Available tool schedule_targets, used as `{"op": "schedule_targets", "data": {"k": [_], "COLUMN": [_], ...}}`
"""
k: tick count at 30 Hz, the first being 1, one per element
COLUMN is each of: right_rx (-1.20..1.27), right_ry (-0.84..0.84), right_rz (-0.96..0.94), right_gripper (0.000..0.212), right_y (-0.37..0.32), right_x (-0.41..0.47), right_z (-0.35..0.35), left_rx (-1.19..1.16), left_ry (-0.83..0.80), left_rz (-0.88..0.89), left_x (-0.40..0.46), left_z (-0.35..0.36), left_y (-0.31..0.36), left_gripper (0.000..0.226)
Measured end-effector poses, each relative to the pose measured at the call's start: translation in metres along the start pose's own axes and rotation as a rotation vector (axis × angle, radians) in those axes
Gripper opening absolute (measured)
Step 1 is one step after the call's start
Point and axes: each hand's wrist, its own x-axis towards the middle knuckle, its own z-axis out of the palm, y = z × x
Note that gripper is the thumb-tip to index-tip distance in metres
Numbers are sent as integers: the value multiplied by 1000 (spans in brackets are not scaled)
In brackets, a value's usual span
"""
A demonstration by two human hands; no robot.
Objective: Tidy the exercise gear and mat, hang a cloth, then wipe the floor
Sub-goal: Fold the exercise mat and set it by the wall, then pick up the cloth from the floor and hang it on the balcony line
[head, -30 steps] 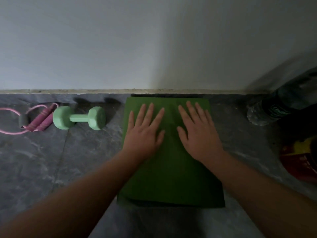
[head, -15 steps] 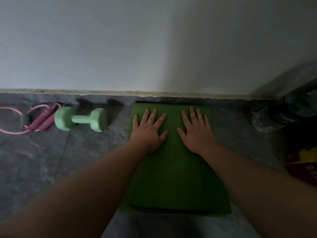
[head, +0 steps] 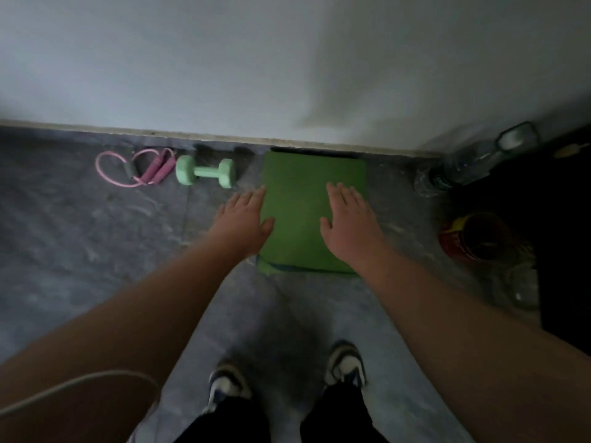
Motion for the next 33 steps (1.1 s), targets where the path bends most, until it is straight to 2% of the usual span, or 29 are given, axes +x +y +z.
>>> {"op": "schedule_targets", "data": {"k": [5,12,15,18,21,26,29,33], "right_rx": [161,280,293,269,287,224,178,133], "right_ry": [15,67,83,79,35,-35,-44,-155], "right_rz": [-29,-245,-400,-564,-686,-916,-1074,-1252], "right_gripper": [67,64,61,59,54,52,56,59], "right_y": [-62,-166,-213,-257,-300,-378,-427,-485], "right_x": [-92,-216,-259,-298,-335,-406,-465,-562], "right_z": [-124,-310,-369,-412,-433,-435,-420,-380], "left_rx": [-177,-263,-278,-298,-297,-311,-346,-400], "left_ry": [82,213,270,425,567,661,739,879], "left_rz": [-6,-62,-146,-285,-427,-625,-764,-940], "left_x": [-125,-310,-392,-475,-556,-689,-774,-899], "left_z": [-113,-282,-327,-360,-384,-383,-360,-306], "left_y": [30,72,78,75,67,41,27,20], "left_gripper": [62,60,64,63,60,62,63,61]}}
